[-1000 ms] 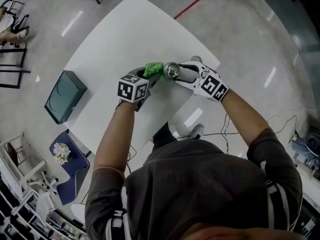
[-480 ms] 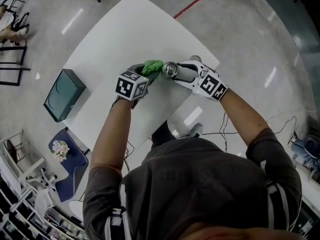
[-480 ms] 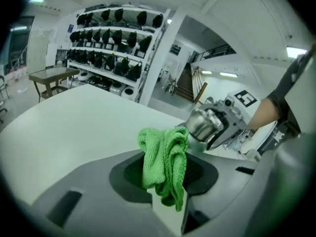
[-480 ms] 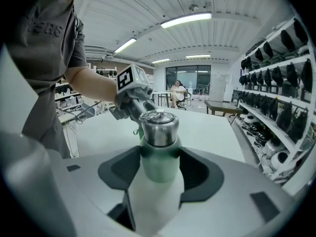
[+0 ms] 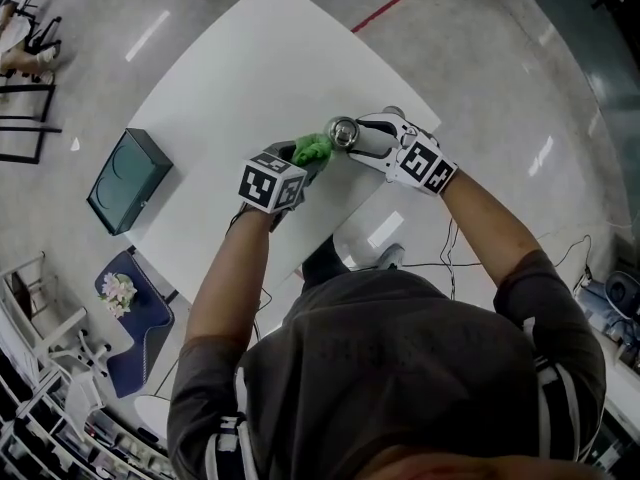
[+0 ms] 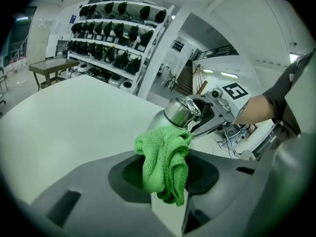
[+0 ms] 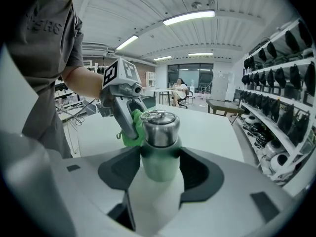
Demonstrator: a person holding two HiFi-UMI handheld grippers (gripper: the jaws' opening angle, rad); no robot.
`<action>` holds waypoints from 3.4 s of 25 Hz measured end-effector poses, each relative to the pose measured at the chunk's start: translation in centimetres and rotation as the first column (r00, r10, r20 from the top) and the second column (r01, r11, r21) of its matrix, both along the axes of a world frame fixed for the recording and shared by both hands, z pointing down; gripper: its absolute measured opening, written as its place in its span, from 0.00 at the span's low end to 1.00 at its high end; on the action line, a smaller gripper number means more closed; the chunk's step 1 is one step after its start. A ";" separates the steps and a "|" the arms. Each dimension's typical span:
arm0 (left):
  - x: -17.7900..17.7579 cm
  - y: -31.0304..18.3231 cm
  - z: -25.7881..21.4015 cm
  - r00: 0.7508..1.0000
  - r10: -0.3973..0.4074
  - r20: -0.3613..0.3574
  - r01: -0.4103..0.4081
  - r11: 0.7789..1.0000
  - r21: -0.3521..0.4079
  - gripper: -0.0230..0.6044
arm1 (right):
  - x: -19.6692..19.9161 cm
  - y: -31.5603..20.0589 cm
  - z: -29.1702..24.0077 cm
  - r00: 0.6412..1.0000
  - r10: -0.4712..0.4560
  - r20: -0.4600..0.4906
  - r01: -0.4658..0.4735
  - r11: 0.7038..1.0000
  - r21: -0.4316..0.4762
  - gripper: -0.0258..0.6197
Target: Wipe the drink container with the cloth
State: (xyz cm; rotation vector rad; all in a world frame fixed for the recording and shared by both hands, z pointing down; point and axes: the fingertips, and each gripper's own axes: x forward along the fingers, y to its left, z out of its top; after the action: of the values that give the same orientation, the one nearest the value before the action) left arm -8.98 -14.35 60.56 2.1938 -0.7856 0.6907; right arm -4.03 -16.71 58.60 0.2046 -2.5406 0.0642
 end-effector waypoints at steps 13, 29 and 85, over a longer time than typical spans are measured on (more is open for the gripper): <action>-0.4 0.1 3.4 0.995 0.016 0.097 -0.014 1.000 -0.023 0.25 | 0.0 0.0 0.1 1.000 0.008 -0.015 -0.008 1.000 0.004 0.41; 2.2 1.8 4.3 0.996 0.070 0.061 -0.067 0.997 -0.041 0.26 | -0.2 0.0 0.2 0.999 -0.023 -0.046 0.023 1.000 0.015 0.41; 7.5 -9.6 4.8 0.749 0.653 -0.111 -0.656 0.707 -0.265 0.24 | -0.2 -0.2 -0.2 0.986 0.163 -0.019 -0.164 0.987 -0.005 0.44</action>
State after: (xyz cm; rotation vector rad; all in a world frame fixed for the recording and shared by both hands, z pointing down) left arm -1.48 -23.95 65.32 2.1742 0.1553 1.0605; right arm -4.20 -16.96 58.36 0.4091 -2.5001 0.1336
